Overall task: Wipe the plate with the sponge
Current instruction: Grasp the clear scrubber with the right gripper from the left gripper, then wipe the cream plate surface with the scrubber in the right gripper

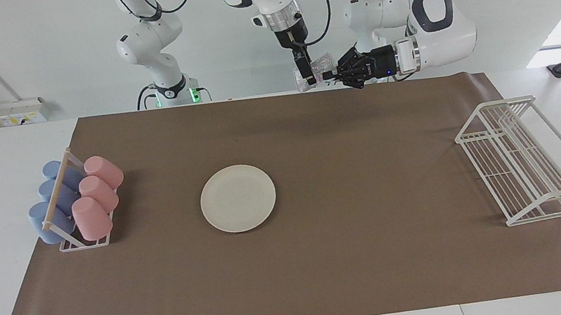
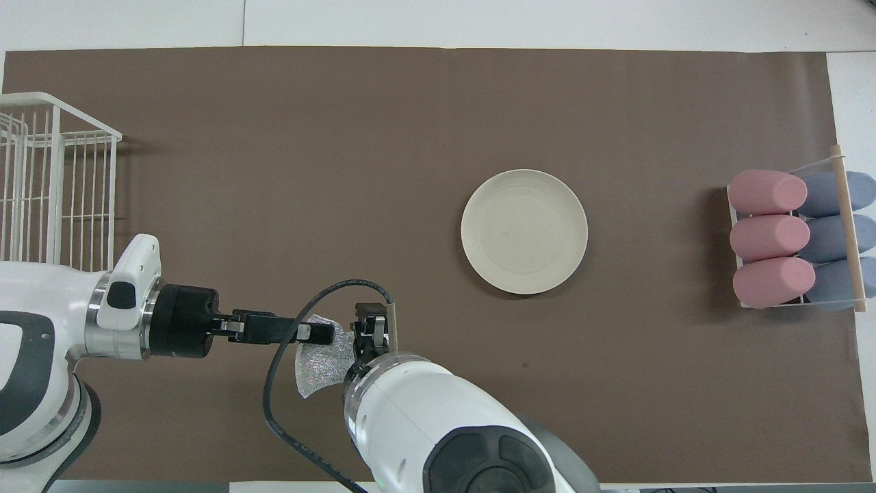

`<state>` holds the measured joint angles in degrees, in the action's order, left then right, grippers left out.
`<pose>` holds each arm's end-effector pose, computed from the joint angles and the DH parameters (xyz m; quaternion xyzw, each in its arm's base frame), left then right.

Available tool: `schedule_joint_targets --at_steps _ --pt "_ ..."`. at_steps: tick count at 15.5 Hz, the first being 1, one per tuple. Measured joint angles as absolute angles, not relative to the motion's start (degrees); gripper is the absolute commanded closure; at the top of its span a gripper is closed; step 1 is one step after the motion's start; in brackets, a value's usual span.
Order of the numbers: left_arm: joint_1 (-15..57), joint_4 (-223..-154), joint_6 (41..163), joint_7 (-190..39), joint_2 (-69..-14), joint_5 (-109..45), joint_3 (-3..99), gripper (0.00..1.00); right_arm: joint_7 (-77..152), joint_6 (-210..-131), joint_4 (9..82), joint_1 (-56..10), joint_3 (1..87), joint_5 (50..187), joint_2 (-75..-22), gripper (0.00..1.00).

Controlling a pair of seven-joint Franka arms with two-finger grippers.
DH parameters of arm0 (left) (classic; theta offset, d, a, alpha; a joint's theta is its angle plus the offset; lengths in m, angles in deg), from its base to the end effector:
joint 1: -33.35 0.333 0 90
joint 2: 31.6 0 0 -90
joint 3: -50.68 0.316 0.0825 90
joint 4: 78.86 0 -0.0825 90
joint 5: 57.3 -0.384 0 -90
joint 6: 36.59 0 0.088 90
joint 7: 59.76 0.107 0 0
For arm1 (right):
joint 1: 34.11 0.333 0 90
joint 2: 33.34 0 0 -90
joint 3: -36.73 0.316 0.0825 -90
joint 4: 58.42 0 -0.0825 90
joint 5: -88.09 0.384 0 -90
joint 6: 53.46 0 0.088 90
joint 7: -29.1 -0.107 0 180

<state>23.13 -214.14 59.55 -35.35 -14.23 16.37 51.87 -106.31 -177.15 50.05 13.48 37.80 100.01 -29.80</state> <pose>0.4170 -0.1600 0.4825 0.8014 -0.0583 -0.0736 0.5908 0.3721 0.4359 0.5621 -0.6840 0.7050 0.0998 0.1587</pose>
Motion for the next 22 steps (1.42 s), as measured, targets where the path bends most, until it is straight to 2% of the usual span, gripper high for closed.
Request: schedule_joint_targets --at_steps 2,8,9,10,11,16,20,22 --pt "23.1 -214.1 59.5 -35.4 -14.2 16.4 51.9 1.0 -104.9 -177.2 50.2 13.6 37.8 100.0 -29.8 1.0" --pt "23.1 -214.4 58.5 -35.4 -14.2 16.4 51.9 1.0 -102.5 -178.0 50.3 13.6 37.5 100.0 -29.8 1.0" --pt "23.1 -214.4 58.4 -35.4 -14.2 16.4 51.9 0.96 -102.3 -178.0 50.3 13.6 37.5 100.0 -29.8 1.0" --pt "23.1 -214.4 58.4 -35.4 -14.2 16.4 51.9 0.54 -102.1 -178.0 50.3 13.6 37.5 100.0 -29.8 1.0" --pt "23.1 -214.4 58.4 -35.4 -14.2 16.4 51.9 0.01 -102.0 -178.0 50.3 13.5 37.5 100.0 -29.8 1.0" --pt "23.3 -214.4 58.5 -36.4 -14.2 16.4 52.4 0.0 -99.4 -177.7 50.6 11.2 37.3 100.0 -29.8 1.0" --pt "23.3 -214.4 58.7 -36.9 -14.2 16.4 52.4 0.0 -87.1 -177.7 52.0 2.8 37.0 100.0 -30.3 1.0" --pt "23.3 -214.4 59.8 -38.1 -14.2 16.4 52.4 0.0 -78.1 -179.7 55.5 -2.3 36.8 100.0 -31.0 1.0"
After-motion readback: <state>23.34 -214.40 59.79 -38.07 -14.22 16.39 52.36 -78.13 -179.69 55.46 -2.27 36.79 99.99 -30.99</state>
